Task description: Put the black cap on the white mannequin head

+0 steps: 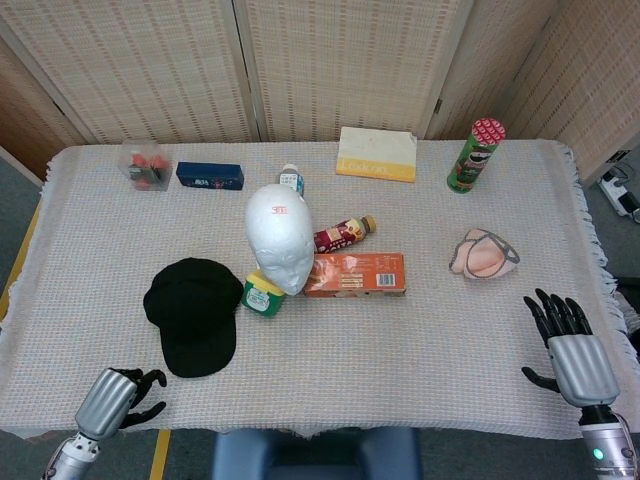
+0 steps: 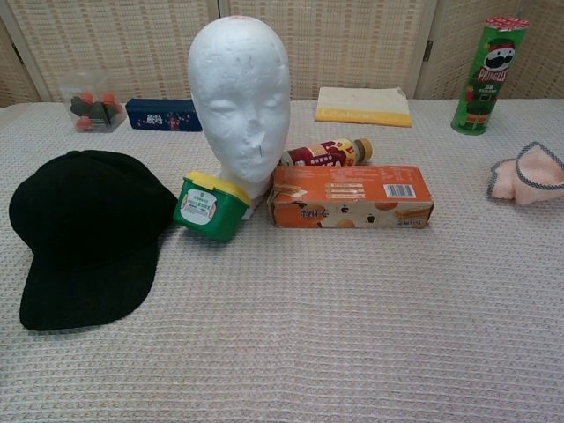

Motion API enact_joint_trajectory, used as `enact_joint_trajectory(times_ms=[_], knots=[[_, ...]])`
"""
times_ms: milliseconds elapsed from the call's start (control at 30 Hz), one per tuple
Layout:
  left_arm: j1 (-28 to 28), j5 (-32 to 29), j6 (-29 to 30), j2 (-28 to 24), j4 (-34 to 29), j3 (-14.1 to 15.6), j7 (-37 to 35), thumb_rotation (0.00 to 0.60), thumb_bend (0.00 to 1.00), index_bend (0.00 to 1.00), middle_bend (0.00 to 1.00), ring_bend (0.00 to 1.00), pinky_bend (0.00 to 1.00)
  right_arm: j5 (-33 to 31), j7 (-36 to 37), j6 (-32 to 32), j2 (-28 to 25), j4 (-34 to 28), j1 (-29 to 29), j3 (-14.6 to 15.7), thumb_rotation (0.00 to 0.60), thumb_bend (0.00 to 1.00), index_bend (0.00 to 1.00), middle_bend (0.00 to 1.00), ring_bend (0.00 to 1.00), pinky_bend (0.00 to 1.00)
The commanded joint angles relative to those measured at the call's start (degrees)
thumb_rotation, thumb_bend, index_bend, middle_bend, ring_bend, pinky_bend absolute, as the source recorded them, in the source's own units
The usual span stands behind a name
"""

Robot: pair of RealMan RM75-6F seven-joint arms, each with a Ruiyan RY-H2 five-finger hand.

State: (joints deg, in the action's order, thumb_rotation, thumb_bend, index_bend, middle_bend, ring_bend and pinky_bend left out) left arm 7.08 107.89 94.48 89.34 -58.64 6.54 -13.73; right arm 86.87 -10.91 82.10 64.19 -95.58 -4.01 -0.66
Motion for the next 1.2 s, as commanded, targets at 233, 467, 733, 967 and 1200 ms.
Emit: enact_joint_trajectory(times_ms=[233,467,733,967,1200], knots=[[1.26,1.95,5.34,17.46,20.84,-0.51,-5.28,0.6,0.26,0.57,1.0,1.0,1.0,-0.8,-0.23,-1.62,-0.17,-0.43,-0.27,0.44,0.6,0.0,0.0,0.0,0.0,0.0],[2.18,1.21,6.92,25.56,35.24,0.09,-7.92,0.6,0.27,0.44,1.0,1.0,1.0,-1.75,0.29,-2.04,-0.63,-0.53,-0.38,0.11,0.6,0.0,0.0,0.0,0.0,0.0],[3.43,-0.7,6.77,30.34,43.56,0.43,-9.68,0.6,0.29,0.4,1.0,0.99,1.0,-2.41,0.44,-2.95,-1.06,-0.86,-0.59,0.22,0.6,0.01,0.0,0.0,0.0,0.0],[4.59,-2.5,4.01,31.99,47.28,0.6,-8.95,0.6,0.3,0.4,1.0,0.99,1.0,-2.81,0.86,-3.23,-1.39,-1.04,-0.66,0.16,0.6,0.01,0.0,0.0,0.0,0.0],[5.09,-4.39,1.27,32.45,48.64,0.53,-8.92,0.6,0.32,0.39,1.0,0.99,1.0,-3.13,1.21,-4.26,-1.89,-1.33,-0.9,0.47,0.6,0.02,0.0,0.0,0.0,0.0]])
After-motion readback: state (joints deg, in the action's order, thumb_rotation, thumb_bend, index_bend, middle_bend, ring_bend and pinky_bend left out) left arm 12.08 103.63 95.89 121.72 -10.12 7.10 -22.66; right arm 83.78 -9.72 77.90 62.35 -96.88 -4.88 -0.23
